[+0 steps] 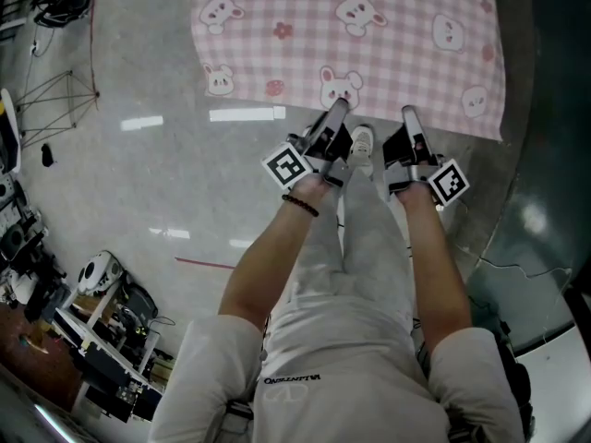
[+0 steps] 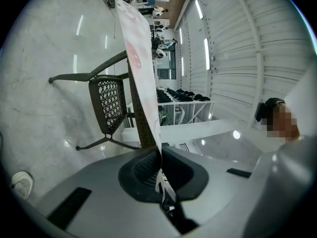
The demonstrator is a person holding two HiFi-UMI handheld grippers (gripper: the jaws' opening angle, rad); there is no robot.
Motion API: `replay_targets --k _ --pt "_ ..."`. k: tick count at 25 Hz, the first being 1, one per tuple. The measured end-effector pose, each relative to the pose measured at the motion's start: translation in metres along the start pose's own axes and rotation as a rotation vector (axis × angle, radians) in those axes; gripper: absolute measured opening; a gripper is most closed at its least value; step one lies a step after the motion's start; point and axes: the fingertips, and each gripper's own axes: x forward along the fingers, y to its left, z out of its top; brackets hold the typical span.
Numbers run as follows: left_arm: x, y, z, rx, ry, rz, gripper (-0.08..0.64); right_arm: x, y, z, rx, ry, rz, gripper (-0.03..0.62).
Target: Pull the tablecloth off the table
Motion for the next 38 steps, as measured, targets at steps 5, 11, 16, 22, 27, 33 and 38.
replay_targets --k 5,11,16,22,27,33,38 --pt "0.0 -0.001 0.001 -0.003 0.007 0.015 0.003 0.0 0.002 -0.001 0.003 0.006 -0.014 0.009" --pt "0.0 -0.001 0.001 0.004 0.017 0.024 0.003 0.001 0.001 -0.001 -0.003 0.016 -0.026 0.009" --pt "-0.001 0.0 0.001 -0.001 0.022 0.04 0.003 0.001 0.002 -0.002 -0.001 0.025 -0.04 0.011" --pt "-0.002 -0.001 0.001 0.002 0.042 0.072 0.003 0.002 0.005 -0.003 0.002 0.05 -0.061 0.009" --pt "-0.001 -0.005 0.001 0.022 0.061 0.094 0.003 0.001 0.009 -0.004 0.0 0.075 -0.075 0.011" --pt "-0.002 -0.007 0.003 0.052 0.089 0.128 0.003 0.002 0.011 -0.005 -0.021 0.102 -0.088 0.011" --pt "-0.004 -0.012 0.005 0.056 0.111 0.149 0.003 0.001 0.019 -0.006 -0.024 0.11 -0.113 0.011"
